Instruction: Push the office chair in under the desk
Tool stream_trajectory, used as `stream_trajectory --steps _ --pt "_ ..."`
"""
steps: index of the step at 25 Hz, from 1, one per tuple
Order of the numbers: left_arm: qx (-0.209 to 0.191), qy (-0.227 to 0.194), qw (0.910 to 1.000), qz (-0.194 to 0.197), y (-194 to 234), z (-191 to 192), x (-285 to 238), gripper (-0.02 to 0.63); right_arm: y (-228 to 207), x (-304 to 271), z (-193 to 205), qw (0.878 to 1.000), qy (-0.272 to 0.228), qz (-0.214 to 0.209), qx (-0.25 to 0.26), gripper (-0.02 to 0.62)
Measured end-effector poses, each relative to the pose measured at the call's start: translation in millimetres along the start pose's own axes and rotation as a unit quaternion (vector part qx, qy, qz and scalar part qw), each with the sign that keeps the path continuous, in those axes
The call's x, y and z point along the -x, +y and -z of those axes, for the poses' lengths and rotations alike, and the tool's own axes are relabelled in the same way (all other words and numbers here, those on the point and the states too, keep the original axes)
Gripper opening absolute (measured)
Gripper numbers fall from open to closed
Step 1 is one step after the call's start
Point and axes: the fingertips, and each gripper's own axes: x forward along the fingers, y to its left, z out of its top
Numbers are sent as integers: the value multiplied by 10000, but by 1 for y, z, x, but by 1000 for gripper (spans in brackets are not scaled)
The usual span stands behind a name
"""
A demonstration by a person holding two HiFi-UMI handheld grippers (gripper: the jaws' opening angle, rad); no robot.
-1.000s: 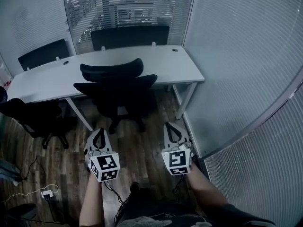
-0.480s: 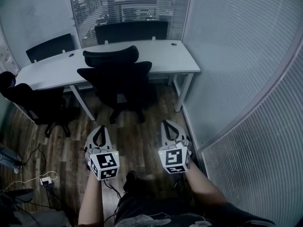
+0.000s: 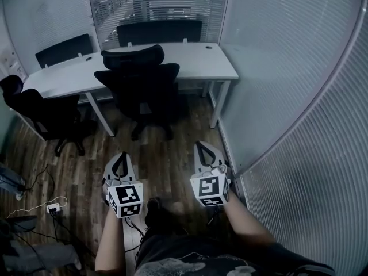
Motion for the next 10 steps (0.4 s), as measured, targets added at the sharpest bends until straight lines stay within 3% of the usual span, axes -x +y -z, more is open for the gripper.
stream_trajectory --steps 10 --pt "125 40 9998 -129 1 0 15 17 6 11 -5 9997 -125 -147 152 23"
